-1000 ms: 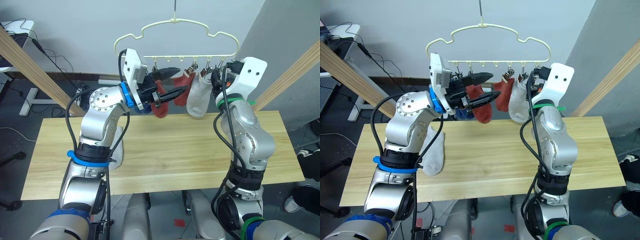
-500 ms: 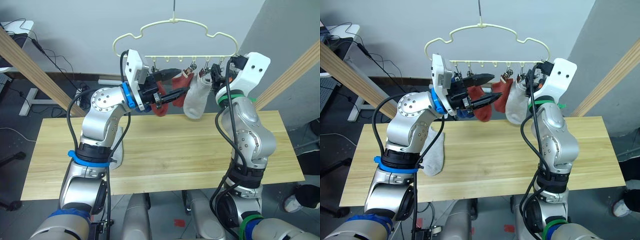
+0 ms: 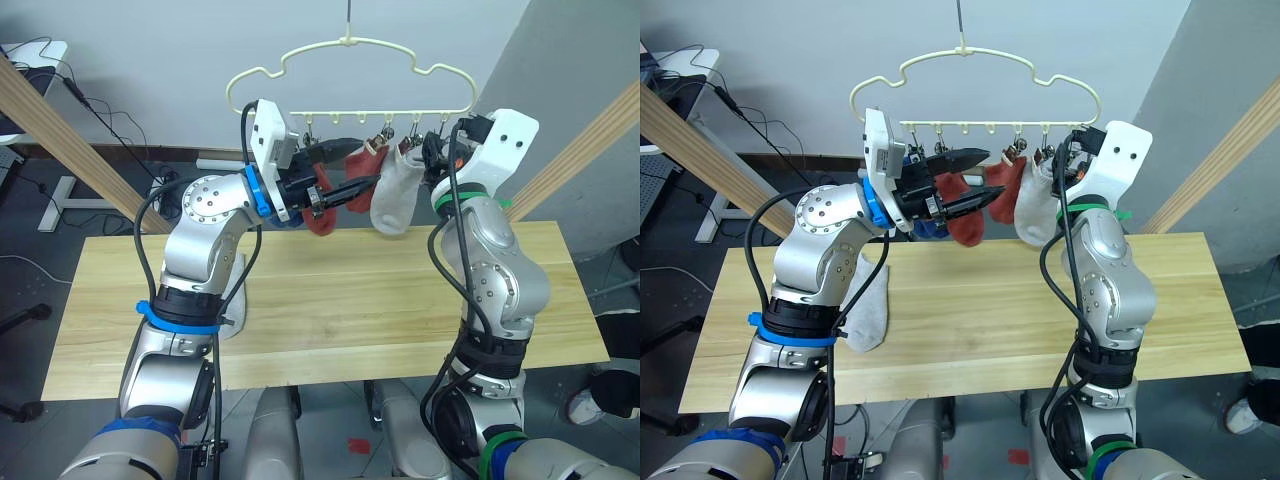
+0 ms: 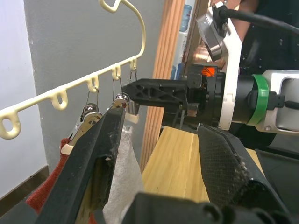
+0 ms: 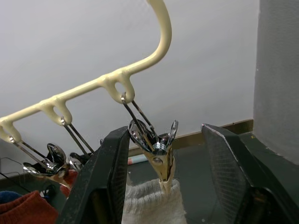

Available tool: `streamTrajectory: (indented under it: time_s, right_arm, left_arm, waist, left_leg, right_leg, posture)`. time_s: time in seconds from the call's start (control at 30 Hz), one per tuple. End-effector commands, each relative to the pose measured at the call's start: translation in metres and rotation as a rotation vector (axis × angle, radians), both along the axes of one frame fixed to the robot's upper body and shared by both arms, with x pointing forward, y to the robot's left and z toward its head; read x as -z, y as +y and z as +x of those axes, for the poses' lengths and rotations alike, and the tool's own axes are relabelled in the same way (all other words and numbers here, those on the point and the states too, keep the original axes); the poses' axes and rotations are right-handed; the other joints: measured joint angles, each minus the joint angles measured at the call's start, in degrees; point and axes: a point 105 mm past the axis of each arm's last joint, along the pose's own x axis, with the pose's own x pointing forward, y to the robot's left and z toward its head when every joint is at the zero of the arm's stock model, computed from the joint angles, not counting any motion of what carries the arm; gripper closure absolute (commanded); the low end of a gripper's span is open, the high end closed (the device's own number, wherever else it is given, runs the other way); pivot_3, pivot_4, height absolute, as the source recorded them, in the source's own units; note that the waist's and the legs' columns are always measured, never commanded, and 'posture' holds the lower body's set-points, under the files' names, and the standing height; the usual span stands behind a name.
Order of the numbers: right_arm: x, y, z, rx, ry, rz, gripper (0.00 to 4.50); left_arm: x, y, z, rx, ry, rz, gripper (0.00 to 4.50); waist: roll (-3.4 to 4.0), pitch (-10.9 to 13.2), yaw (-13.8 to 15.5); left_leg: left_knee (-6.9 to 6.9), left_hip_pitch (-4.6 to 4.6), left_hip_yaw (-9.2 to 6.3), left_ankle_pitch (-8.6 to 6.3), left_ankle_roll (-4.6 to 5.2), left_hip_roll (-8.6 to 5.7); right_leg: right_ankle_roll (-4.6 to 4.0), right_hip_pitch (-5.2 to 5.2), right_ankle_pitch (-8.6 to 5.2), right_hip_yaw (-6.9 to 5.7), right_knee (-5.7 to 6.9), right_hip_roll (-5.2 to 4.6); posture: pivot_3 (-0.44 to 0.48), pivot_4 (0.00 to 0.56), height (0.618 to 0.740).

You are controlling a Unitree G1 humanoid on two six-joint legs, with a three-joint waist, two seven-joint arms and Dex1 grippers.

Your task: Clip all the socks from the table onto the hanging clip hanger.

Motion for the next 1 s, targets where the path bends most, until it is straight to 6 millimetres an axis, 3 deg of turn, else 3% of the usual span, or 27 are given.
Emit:
streamTrajectory:
  time_s: [0.03, 0.93, 1.0]
  right_arm:
    - [-0.008, -0.002, -0.006, 0.013, -0.045, 0.0, 1.99]
    - [-0.018, 0.004, -0.002, -0.032, -0.092, 0.019, 1.99]
    - [-0.018, 0.004, -0.002, -0.033, -0.092, 0.022, 2.38]
  left_arm:
    - [-0.007, -0.005, -0.006, 0.019, -0.037, -0.001, 1.71]
    - [-0.007, -0.007, -0.007, 0.021, -0.033, -0.001, 1.71]
    - [-0.007, -0.007, -0.007, 0.021, -0.032, -0.001, 1.71]
  waist:
    - [0.0, 0.0, 0.0]
    - [0.0, 0.0, 0.01]
    - [0.0, 0.0, 0.0]
  left_leg:
    - [0.0, 0.0, 0.0, 0.0, 0.0, 0.0]
    - [0.0, 0.0, 0.0, 0.0, 0.0, 0.0]
    - [0.0, 0.0, 0.0, 0.0, 0.0, 0.0]
  right_leg:
    - [0.0, 0.0, 0.0, 0.0, 0.0, 0.0]
    - [0.0, 0.0, 0.0, 0.0, 0.0, 0.0]
    - [0.0, 0.0, 0.0, 0.0, 0.01, 0.0]
  posture:
    - [-0.182, 0.326, 0.74]
    - [-0.183, 0.329, 0.74]
    - [-0.183, 0.329, 0.74]
